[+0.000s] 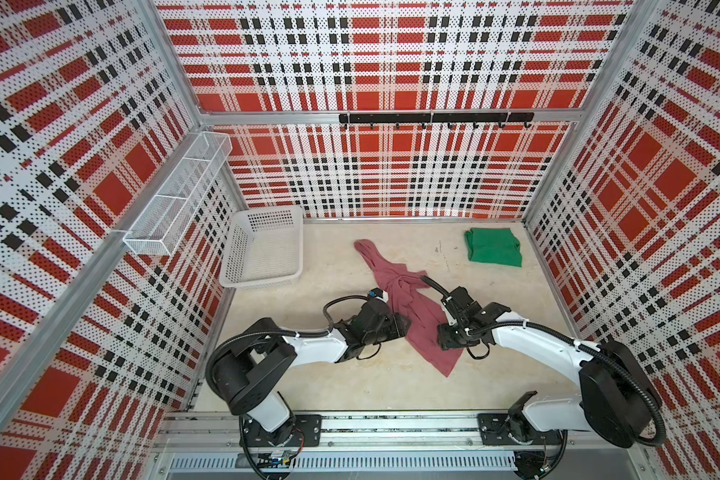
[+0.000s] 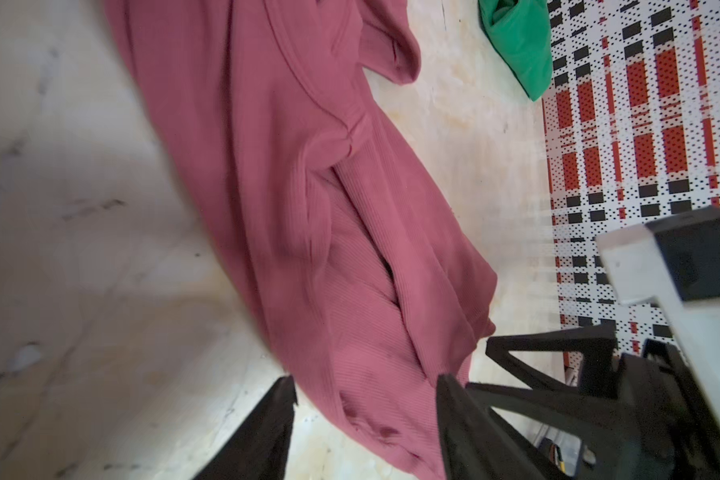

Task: Fold and stack the tank tops
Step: 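Grasp the pink tank top's near hem corners with both grippers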

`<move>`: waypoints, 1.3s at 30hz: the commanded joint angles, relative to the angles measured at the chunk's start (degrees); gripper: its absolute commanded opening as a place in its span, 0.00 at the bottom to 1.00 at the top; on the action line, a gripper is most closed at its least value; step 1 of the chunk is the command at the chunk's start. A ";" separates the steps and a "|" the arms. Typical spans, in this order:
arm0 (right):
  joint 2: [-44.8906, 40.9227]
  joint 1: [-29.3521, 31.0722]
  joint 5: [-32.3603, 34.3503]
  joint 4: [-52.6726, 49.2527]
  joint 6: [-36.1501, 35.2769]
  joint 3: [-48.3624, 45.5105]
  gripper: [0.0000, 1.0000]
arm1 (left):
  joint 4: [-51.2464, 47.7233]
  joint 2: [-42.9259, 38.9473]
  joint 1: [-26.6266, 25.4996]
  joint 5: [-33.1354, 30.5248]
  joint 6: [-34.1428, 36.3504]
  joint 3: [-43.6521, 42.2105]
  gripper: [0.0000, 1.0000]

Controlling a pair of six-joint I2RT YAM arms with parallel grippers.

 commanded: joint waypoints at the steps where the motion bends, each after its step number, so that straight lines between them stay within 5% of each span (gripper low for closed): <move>1: 1.19 -1.59 0.27 3.35 0.09 -0.56 0.57 | 5.32 3.30 -1.18 1.15 -3.30 0.15 0.57; 4: 2.50 -3.61 -3.20 7.27 -0.23 -1.81 0.56 | 7.42 5.95 -1.82 1.86 -4.38 -0.36 0.49; 8: 4.87 -4.39 -5.45 8.24 -1.04 -1.60 0.50 | 13.27 8.08 -1.36 3.36 -6.99 -2.57 0.27; 13: 2.69 -4.71 -3.88 5.77 -2.10 -0.50 0.03 | 14.26 7.36 1.60 3.65 -6.22 -3.81 0.01; 26: -4.89 -10.57 1.58 0.37 -6.31 3.13 0.00 | -10.96 2.89 16.73 2.18 16.50 3.09 0.00; 27: -4.94 -10.71 1.60 0.44 -6.33 3.16 0.00 | -12.05 3.03 16.99 2.25 17.48 3.74 0.05; 29: -5.02 -10.80 1.46 0.79 -6.24 3.19 0.00 | -14.72 2.51 17.02 2.20 19.21 4.94 0.45; 31: -5.05 -10.80 1.24 1.28 -5.98 2.99 0.00 | -18.05 0.82 16.34 1.28 20.15 5.65 0.61; 39: -4.37 -10.89 1.59 2.12 -6.22 2.11 0.00 | -36.59 -9.84 7.22 -3.88 17.80 5.74 0.68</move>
